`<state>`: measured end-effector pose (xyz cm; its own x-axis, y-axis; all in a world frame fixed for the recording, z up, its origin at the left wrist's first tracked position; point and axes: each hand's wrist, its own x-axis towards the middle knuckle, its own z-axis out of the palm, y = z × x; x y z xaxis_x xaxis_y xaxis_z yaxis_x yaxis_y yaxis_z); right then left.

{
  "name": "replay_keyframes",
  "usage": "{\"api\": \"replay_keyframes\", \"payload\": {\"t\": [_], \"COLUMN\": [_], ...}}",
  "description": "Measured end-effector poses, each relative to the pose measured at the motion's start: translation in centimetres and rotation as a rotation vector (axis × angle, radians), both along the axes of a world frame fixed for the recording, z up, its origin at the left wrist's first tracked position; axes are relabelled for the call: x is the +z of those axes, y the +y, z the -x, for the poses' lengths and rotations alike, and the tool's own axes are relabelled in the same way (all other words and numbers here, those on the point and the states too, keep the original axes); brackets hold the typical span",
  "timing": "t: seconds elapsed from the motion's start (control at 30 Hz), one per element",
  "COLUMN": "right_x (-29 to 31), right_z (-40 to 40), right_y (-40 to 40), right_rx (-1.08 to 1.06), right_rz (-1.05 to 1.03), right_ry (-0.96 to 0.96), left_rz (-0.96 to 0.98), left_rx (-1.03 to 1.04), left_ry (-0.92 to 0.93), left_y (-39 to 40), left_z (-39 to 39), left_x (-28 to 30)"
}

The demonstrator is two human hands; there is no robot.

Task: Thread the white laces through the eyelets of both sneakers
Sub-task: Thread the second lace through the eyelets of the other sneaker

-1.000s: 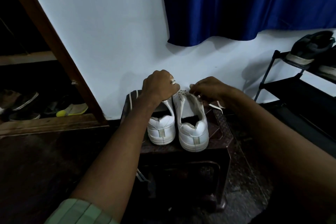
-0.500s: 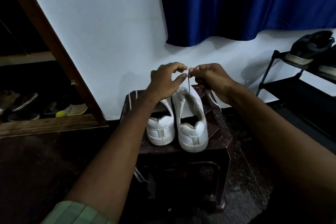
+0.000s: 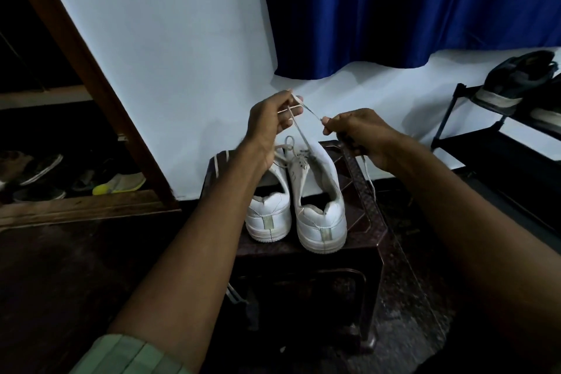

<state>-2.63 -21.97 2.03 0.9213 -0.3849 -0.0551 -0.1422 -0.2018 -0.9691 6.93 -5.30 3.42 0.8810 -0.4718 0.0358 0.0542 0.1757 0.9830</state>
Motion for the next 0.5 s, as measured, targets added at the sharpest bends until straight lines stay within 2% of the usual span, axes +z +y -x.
{"api": "replay_keyframes", "payload": {"t": [0.1, 0.13, 0.23, 0.27, 0.37, 0.43, 0.5], "right_x": [-0.4, -0.5, -0.3, -0.3, -0.3, -0.4, -0.4], "right_z": [0.0, 0.0, 0.0, -0.1, -0.3, -0.4, -0.5], "right_y": [0.5, 0.7, 0.5, 0.2, -1.2, -2.1, -2.3], "right_rx": [-0.004, -0.005, -0.117, -0.195, -0.342, -0.317, -0.294], "right_rz": [0.059, 0.061, -0.009, -0.057, -0.277, -0.446, -0.494], "right_ry": [0.061, 0.080, 0.074, 0.051, -0.040, -0.112, -0.153], "left_rz": [0.061, -0.022, -0.532, -0.653, -0.788, -0.839, -0.914], "left_rx": [-0.091, -0.059, 0.091, 0.097, 0.022, 0.065, 0.107], "left_ry": [0.091, 0.008, -0.500, -0.596, -0.683, -0.751, -0.788], "left_y": [-0.1, -0.1, 0.0, 0.1, 0.2, 0.1, 0.1], "left_z": [0.2, 0.2, -0.3, -0.4, -0.5, -1.0, -1.6], "left_x": [-0.2, -0.4, -1.6, -2.1, -3.1, -3.5, -3.4]}}
